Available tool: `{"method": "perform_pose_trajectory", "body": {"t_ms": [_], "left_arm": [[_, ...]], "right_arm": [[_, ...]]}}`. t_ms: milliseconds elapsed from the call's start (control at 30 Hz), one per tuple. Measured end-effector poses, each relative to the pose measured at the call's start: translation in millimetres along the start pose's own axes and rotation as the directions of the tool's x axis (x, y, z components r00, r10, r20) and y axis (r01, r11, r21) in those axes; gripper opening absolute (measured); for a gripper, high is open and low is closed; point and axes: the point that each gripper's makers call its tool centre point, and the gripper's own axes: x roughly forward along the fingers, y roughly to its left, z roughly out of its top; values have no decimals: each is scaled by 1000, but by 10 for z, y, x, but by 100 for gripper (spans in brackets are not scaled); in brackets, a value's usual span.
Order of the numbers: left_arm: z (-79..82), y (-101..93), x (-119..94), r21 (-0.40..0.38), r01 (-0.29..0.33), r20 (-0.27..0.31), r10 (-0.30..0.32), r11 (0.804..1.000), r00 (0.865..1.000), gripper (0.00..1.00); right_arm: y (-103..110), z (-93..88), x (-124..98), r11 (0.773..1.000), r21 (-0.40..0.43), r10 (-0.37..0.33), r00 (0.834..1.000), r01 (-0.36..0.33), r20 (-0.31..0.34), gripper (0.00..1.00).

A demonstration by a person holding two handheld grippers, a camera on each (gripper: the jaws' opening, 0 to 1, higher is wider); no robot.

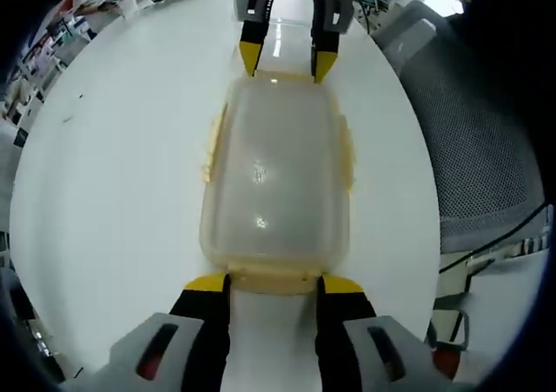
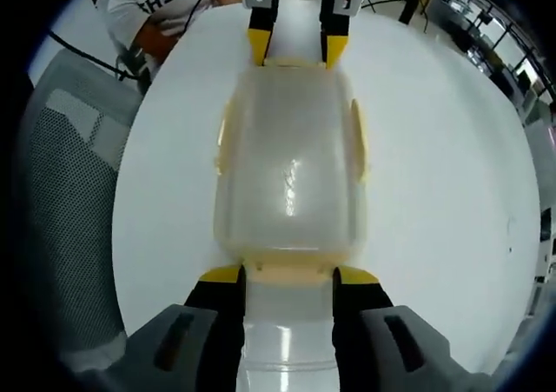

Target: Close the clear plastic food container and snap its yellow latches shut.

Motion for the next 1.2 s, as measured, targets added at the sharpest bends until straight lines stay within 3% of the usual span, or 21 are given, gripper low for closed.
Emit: {"method": "perform_pose_trajectory", "body": {"t_ms": [300,733,1200], "left_arm": [[-32,-55,-64,-13,3,-9,-3,1000,1000,33],[46,-48,-275,-38,-24,30,26,999,999,33],[228,-27,-536,-39,7,48,-5,999,999,33]], "right_arm": [[9,77,-99,999,-25,32,999,-31,39,36],[-19,112,-306,998,-45,44,997,-41,61,36],[-61,81,-541,996,-69,55,997,-52,45,36]]}}
